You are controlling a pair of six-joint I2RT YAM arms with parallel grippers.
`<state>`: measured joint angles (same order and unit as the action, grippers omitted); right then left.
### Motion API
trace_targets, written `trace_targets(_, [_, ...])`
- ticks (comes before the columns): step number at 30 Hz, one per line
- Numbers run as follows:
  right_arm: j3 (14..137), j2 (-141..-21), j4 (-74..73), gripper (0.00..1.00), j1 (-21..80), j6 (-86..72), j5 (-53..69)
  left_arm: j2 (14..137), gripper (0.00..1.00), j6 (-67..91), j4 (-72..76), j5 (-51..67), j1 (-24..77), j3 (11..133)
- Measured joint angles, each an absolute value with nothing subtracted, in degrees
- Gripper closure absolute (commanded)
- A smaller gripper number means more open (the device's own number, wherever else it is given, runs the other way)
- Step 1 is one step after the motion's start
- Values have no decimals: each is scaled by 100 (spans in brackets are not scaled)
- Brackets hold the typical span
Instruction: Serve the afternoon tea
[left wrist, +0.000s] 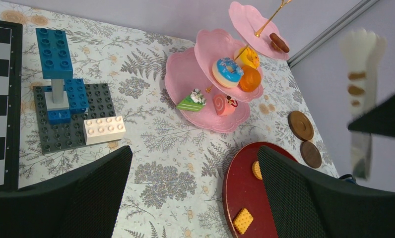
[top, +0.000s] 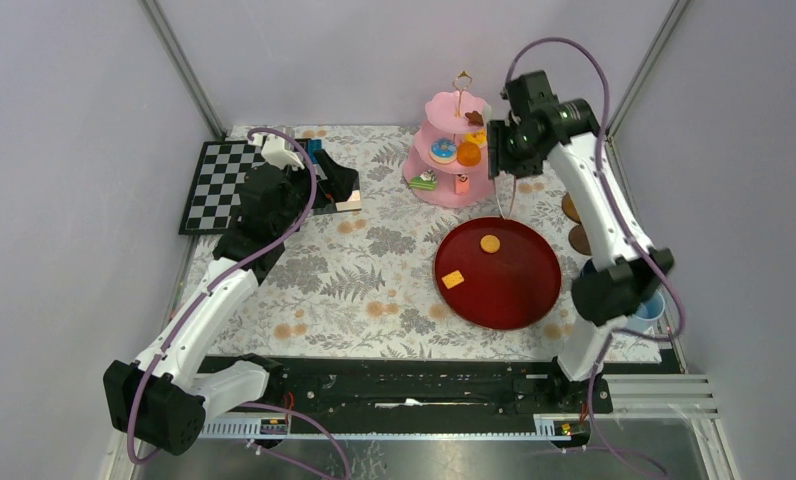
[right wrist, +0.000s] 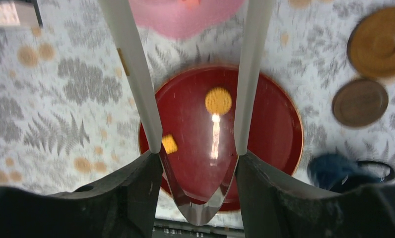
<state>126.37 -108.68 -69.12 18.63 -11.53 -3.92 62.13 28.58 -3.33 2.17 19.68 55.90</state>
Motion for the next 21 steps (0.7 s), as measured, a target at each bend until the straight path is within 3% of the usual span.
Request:
trace_targets(6, [9574,-8759,-6383,41,2102,-1288,-128,6213,1,2858,-333,224,1968,5590])
trace_targets(12, [6973,-7572,-6217,38,2567,-1531,318,6213,1,2899,-333,290,1968,5590])
trace_targets(16, [6169,-7168,-6230,36,2799,-1647,585,6213,1,2906,-333,322,1968,5590])
trace_targets(21, [6134,-7207,-6114,36,2952,-1761,668,6213,1,2904,-333,325,1968,5590])
